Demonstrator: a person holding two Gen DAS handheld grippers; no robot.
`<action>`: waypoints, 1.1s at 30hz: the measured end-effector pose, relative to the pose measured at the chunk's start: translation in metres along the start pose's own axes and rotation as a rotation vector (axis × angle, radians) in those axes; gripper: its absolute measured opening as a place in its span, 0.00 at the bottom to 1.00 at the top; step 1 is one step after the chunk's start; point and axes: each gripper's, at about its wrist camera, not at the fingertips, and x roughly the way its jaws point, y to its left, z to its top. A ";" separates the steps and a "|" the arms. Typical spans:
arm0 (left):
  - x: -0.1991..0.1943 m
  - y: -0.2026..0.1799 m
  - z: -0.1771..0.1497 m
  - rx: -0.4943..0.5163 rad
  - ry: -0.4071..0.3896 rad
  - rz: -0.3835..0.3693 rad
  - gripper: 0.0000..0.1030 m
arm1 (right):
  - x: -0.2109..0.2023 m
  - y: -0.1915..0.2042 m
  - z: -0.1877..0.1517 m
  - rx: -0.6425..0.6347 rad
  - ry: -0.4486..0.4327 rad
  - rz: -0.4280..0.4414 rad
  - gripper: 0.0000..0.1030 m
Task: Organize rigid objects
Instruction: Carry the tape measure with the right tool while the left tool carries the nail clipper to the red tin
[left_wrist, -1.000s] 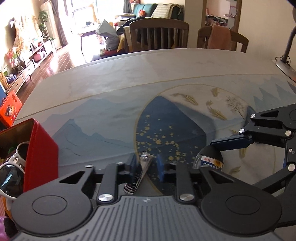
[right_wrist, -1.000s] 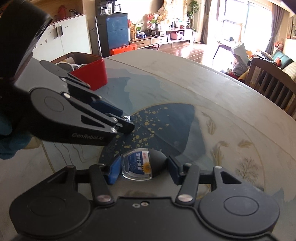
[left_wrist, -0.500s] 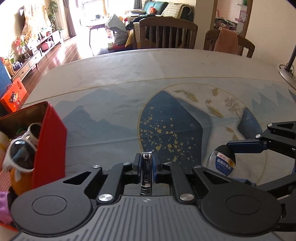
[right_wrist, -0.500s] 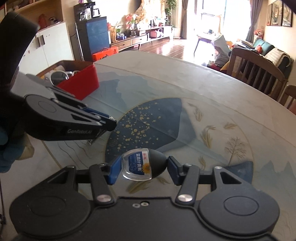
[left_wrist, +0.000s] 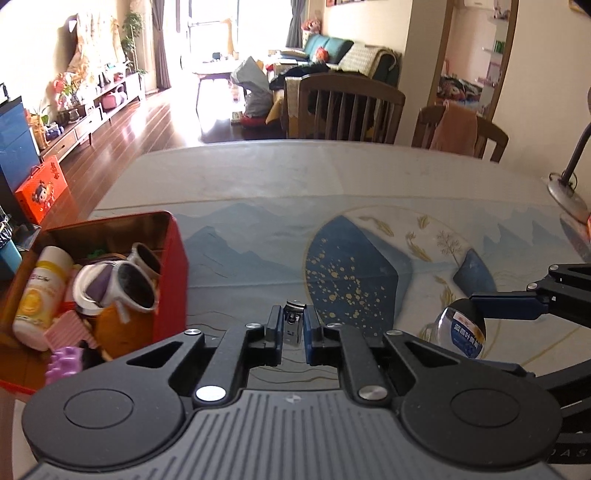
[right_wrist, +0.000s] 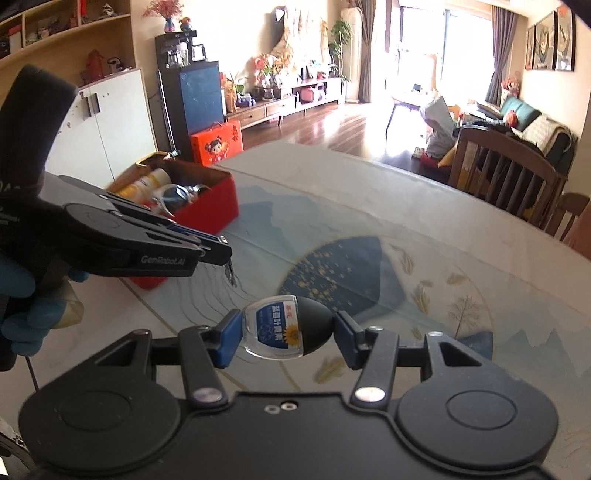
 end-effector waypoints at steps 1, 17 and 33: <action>-0.005 0.003 0.001 -0.004 -0.008 0.000 0.10 | -0.003 0.004 0.003 -0.004 -0.007 -0.003 0.51; -0.069 0.074 0.014 -0.043 -0.103 0.041 0.10 | -0.004 0.073 0.054 -0.063 -0.082 0.005 0.51; -0.080 0.175 0.025 -0.026 -0.105 0.070 0.10 | 0.049 0.156 0.105 -0.157 -0.083 0.031 0.51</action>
